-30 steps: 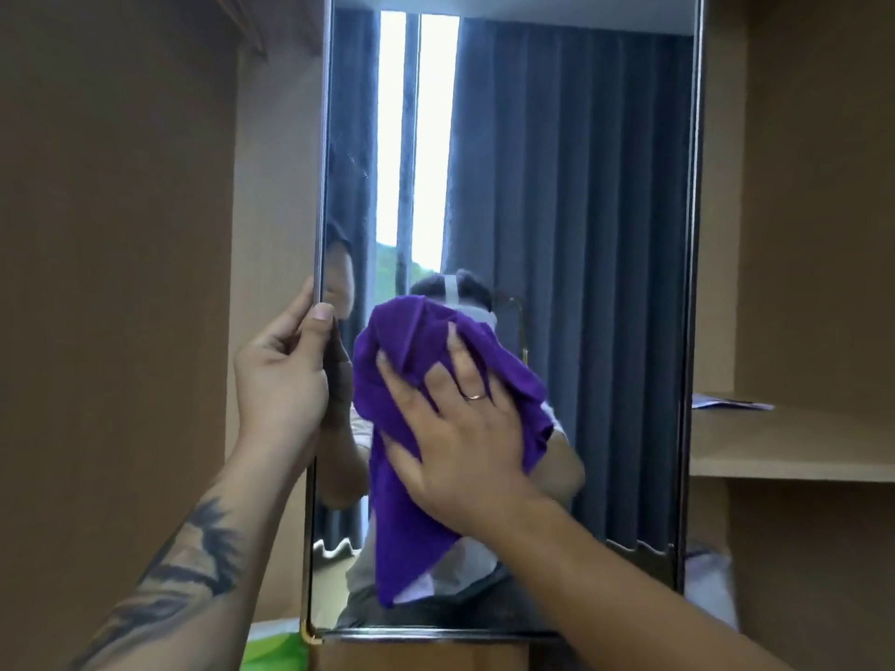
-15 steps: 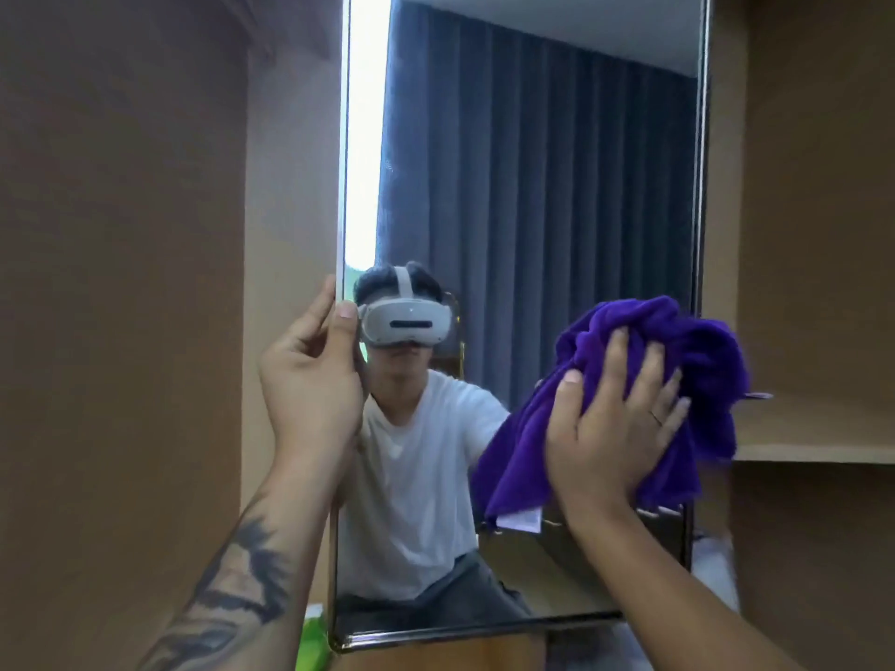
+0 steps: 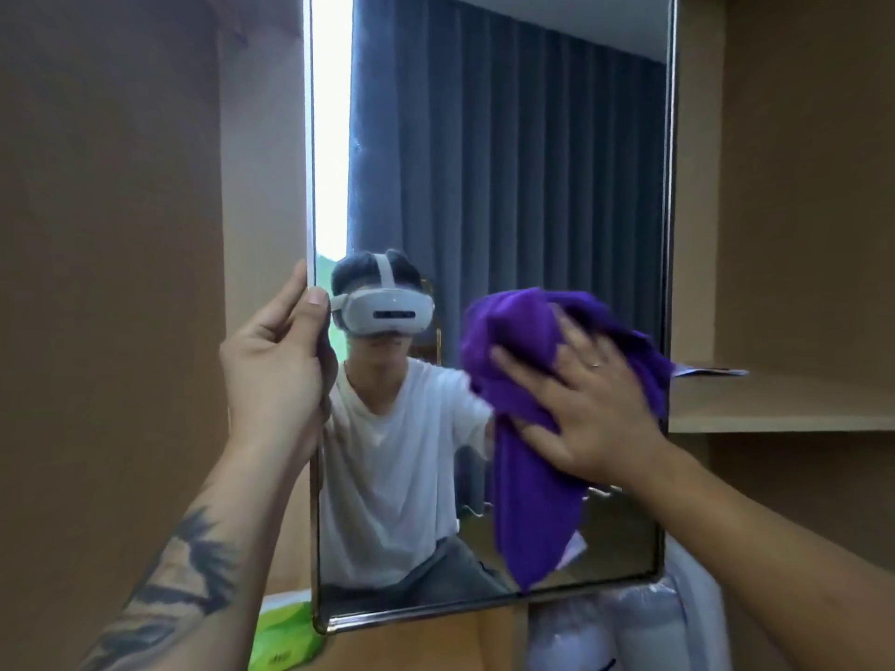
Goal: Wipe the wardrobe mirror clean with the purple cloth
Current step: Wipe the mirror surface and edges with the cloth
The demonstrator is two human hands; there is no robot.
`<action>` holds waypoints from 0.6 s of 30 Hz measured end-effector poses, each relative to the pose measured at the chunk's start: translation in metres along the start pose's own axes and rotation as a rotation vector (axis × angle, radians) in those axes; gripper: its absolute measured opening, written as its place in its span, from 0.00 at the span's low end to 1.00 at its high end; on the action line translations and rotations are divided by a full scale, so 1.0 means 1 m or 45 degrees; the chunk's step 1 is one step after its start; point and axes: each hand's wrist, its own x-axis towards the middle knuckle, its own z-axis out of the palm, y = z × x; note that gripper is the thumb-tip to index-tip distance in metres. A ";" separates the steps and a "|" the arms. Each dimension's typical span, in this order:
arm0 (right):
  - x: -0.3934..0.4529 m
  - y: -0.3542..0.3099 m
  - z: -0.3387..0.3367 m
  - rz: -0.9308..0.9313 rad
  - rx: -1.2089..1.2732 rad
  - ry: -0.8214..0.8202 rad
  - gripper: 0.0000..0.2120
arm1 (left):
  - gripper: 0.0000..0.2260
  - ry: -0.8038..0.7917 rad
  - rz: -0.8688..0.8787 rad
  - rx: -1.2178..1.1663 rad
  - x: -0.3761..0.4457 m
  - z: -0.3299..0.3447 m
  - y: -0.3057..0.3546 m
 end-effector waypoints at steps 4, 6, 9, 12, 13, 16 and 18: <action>-0.005 -0.014 0.000 0.718 0.103 0.102 0.29 | 0.12 -0.004 -0.034 -0.025 -0.004 -0.001 0.001; 0.019 -0.059 0.005 0.935 0.143 0.160 0.30 | 0.12 0.002 -0.040 -0.023 -0.004 -0.002 0.000; 0.061 -0.129 0.006 0.672 0.223 0.169 0.31 | 0.13 -0.016 -0.071 -0.069 -0.006 -0.003 0.004; 0.078 -0.172 0.005 0.384 0.284 0.100 0.31 | 0.14 -0.054 -0.147 -0.129 -0.010 -0.002 0.015; 0.075 -0.176 0.007 0.331 0.293 0.095 0.30 | 0.13 -0.060 -0.172 -0.145 -0.010 -0.003 0.017; 0.044 -0.166 0.013 0.033 0.261 0.032 0.29 | 0.11 -0.148 -0.268 -0.232 -0.012 -0.009 0.017; 0.029 -0.143 0.015 -0.284 0.242 -0.039 0.28 | 0.17 -0.213 -0.300 -0.204 -0.017 -0.014 0.012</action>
